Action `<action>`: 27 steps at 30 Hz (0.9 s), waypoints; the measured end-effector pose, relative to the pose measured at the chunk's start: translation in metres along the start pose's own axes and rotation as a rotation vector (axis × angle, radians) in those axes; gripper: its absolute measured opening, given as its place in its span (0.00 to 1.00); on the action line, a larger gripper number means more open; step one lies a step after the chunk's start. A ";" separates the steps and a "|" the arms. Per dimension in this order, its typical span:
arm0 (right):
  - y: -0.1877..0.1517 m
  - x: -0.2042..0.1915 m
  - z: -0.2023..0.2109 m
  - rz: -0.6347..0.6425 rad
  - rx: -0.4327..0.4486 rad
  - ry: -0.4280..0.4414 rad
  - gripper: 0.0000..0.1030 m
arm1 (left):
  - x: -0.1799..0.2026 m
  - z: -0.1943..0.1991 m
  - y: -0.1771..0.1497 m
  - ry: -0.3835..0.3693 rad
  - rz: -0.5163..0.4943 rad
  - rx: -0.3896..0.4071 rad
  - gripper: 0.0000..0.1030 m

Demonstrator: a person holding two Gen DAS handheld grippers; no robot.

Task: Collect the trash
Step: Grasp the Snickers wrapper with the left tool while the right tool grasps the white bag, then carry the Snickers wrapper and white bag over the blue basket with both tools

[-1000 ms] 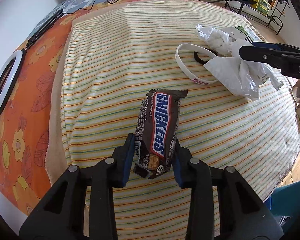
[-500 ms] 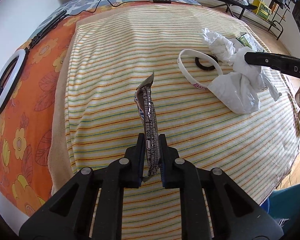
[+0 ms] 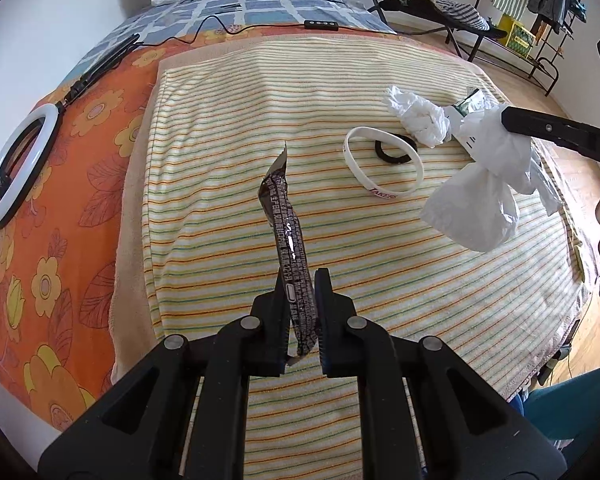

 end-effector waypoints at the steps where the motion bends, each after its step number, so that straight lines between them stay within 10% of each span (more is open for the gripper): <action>1: 0.001 -0.003 0.003 0.006 0.008 0.004 0.09 | 0.001 0.004 0.000 -0.004 -0.003 0.007 0.09; 27: -0.067 -0.064 0.106 0.095 0.066 0.067 0.09 | 0.070 0.089 -0.076 -0.081 -0.104 0.066 0.09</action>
Point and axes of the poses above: each gripper's, at about its wrist camera, not at the fingertips, and z roughly against the way its jaws point, x to its right, y to its top, the point moved 4 cm from there along -z, roughly the way its jaws point, and after that the axes turned 4 degrees about y, right-handed, at the moved point
